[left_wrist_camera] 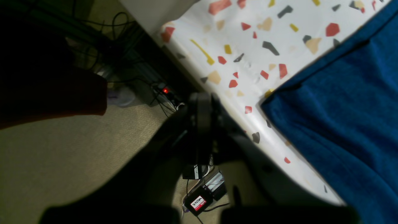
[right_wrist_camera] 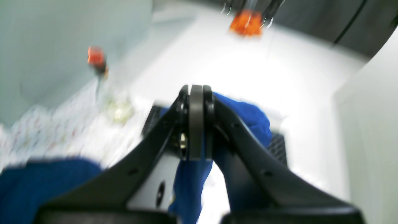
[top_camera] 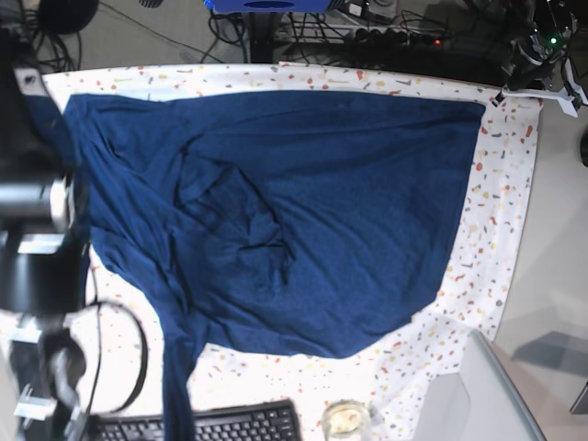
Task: Layout the t-shirt on the table in an organized manner, then fold the t-shirt properly
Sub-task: 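Release the fabric and move the right gripper back to the shirt corner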
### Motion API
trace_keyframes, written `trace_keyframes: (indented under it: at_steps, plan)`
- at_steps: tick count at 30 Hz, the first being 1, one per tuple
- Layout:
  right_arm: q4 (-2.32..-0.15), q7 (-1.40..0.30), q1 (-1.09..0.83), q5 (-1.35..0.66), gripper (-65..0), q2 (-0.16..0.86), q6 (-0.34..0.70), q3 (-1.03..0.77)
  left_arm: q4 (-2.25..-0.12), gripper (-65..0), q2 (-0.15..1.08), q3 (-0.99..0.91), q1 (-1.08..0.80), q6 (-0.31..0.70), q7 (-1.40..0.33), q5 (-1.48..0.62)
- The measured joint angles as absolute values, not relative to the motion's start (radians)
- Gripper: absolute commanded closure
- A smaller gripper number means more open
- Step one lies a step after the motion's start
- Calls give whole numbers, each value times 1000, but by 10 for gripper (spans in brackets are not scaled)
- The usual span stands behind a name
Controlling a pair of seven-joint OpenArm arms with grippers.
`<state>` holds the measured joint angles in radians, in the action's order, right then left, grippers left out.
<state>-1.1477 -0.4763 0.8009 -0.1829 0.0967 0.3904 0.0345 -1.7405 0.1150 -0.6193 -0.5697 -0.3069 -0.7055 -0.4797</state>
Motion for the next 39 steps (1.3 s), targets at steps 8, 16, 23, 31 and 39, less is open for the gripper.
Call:
trace_keyframes:
  at_steps: [8,16,23,31,39]
  plan:
    - [-1255,-496,459,-181,0,-3,394,90,-1744,0,115,-538,-571,-303,-707,-480]
    - [-1052,-506,425,-180,-105,-51,387,221,-1744,0,116,-529,-569,-303,-704,-480]
    - [-1345,-709,381,-190,-414,-46,393,171,-1744,0,113,-544,-575,-70,-700,-484]
    - [-1861,-772,-18,-181,-410,-40,387,-71,-1745,0,-1,-734,-579,228,-701,-480]
    - [-1864,-778,-176,-179,-405,-41,523,-198,-1765,-183,-6,-821,-498,289,-704,-473]
